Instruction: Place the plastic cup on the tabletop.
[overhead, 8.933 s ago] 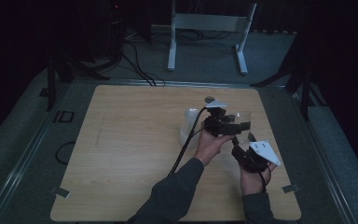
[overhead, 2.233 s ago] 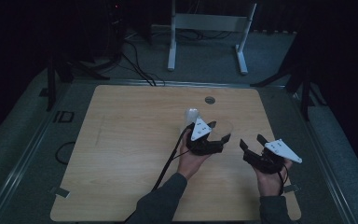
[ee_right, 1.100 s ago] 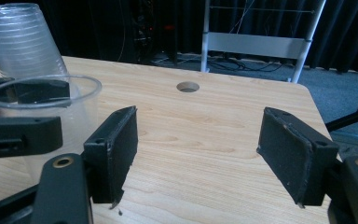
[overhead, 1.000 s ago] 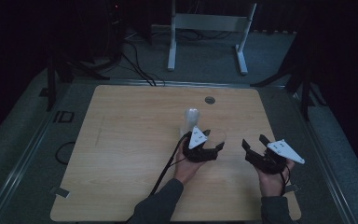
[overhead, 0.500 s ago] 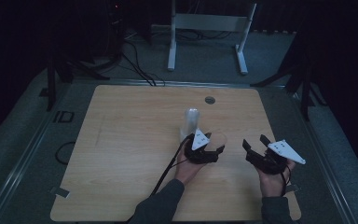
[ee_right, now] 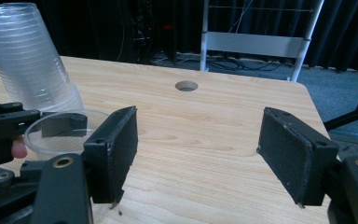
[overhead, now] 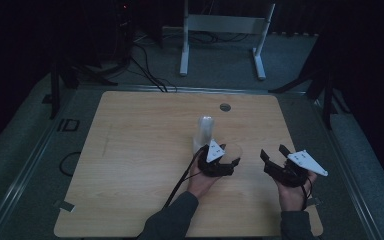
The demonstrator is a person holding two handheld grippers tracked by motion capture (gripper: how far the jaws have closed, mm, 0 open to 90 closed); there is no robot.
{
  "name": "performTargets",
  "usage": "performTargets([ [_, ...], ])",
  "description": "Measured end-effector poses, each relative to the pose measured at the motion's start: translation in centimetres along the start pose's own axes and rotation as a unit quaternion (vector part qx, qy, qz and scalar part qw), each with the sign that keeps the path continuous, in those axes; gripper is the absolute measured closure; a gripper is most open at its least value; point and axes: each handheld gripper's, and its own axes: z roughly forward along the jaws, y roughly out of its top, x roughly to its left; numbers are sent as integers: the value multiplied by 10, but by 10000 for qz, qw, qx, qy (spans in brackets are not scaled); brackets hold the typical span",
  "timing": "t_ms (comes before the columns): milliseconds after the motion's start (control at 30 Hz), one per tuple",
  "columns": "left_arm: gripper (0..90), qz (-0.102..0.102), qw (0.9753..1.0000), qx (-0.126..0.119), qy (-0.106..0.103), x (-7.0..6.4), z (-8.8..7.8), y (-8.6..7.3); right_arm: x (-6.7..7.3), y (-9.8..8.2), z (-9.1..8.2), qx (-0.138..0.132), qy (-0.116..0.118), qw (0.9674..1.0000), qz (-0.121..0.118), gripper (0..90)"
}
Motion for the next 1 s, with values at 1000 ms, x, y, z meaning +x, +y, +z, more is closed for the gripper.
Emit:
performTargets([
  [1000, 139, -16, 9982, 549, -226, -4, -17, -18, 1, 0, 0, 26, -20, 10000, -7, 280],
])
